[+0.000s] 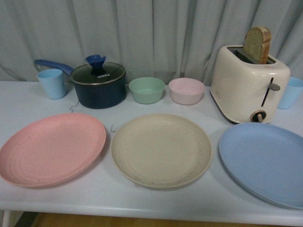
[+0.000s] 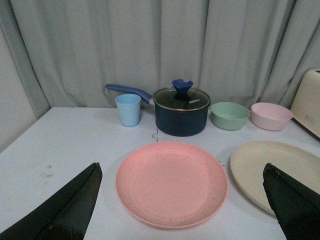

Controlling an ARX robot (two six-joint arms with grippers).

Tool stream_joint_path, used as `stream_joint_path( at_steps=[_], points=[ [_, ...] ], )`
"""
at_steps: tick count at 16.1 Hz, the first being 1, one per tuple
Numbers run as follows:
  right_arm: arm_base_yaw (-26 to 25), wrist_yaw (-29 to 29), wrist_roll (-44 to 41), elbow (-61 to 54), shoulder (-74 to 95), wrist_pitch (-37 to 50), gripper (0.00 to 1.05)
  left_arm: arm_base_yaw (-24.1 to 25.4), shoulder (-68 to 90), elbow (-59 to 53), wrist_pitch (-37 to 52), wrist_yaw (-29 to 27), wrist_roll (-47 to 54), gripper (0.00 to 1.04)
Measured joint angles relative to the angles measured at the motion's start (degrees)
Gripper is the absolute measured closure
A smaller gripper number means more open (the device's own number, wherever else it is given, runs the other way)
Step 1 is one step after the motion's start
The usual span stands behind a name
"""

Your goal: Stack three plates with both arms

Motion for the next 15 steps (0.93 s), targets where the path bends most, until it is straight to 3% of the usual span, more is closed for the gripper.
stream_joint_path(
  at_steps=[9,10,12,14,15],
  points=[
    [0.00,0.00,0.00,0.00,0.00,0.00,0.06,-0.02,0.04,0.02,-0.28,-0.15,0.02,0.07],
    [0.00,0.04,-0.02,0.00,0.00,-0.04,0.06,-0.46,7.52,4.98,-11.45,-4.98,2.27,0.07],
    [0.00,-0.02,-0.04,0.00,0.00,-0.02,0.06,10.95,29.40,14.45,-5.20,5.40,7.56,0.07],
    [0.00,-0.02,-0.04,0.00,0.00,0.02,0.06,12.79,52.22,23.56,-4.46,13.49,9.44,0.07],
    [0.00,-0.02,-0.04,0.00,0.00,0.00,0.06,12.72,62.73,27.08,-1.16,13.92,10.67,0.07]
  ],
)
